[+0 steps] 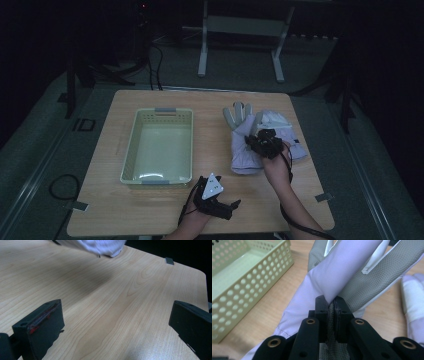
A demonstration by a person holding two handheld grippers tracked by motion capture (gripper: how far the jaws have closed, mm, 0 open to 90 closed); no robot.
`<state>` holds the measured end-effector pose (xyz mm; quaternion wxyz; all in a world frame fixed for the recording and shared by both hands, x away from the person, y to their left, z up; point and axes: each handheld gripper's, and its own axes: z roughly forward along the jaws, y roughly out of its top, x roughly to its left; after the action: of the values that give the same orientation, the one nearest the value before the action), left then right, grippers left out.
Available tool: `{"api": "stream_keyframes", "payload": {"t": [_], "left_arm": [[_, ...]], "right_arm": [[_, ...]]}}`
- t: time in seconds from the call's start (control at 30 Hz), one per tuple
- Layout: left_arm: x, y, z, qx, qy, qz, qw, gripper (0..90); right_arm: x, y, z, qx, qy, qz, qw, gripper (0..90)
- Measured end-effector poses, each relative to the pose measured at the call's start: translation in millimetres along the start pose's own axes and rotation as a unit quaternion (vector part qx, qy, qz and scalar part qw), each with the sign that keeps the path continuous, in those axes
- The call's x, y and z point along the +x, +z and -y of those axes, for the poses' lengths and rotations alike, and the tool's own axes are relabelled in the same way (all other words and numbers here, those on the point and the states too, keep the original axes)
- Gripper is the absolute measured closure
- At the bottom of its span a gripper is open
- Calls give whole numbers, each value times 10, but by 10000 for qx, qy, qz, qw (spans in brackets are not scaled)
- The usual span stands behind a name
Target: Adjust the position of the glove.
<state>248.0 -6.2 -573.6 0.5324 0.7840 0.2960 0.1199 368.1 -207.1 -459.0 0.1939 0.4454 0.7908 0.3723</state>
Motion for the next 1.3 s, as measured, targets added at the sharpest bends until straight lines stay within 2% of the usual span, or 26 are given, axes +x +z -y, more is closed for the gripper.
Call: {"api": "stream_keyframes", "payload": {"t": [0.13,0.33,0.47,0.6,0.77,0.87,1.07,1.13,1.3], "left_arm": [[-1,0,1,-9,2,-2,10000,0],[-4,2,0,-16,5,-3,10000,0],[-1,1,0,-5,27,-8,10000,0],[-4,2,0,-15,25,-5,10000,0],[-4,2,0,-6,34,-12,10000,0],[-3,2,0,-5,23,-4,10000,0],[-2,2,0,-4,15,-3,10000,0],[-1,2,0,-6,7,-6,10000,0],[-2,2,0,-2,15,-7,10000,0]], "right_arm": [[27,12,111,40,-2,-68,10000,835],[52,130,234,143,-77,-234,9996,835],[43,252,279,215,-22,-252,9994,835],[51,340,300,302,-75,-249,9992,834],[44,548,412,589,-79,-220,9980,822],[9,619,489,622,-3,-234,9978,788],[-18,605,477,601,25,-257,9979,677],[-25,569,458,563,22,-250,9981,628],[-114,438,393,395,-43,-252,9989,576]]}}
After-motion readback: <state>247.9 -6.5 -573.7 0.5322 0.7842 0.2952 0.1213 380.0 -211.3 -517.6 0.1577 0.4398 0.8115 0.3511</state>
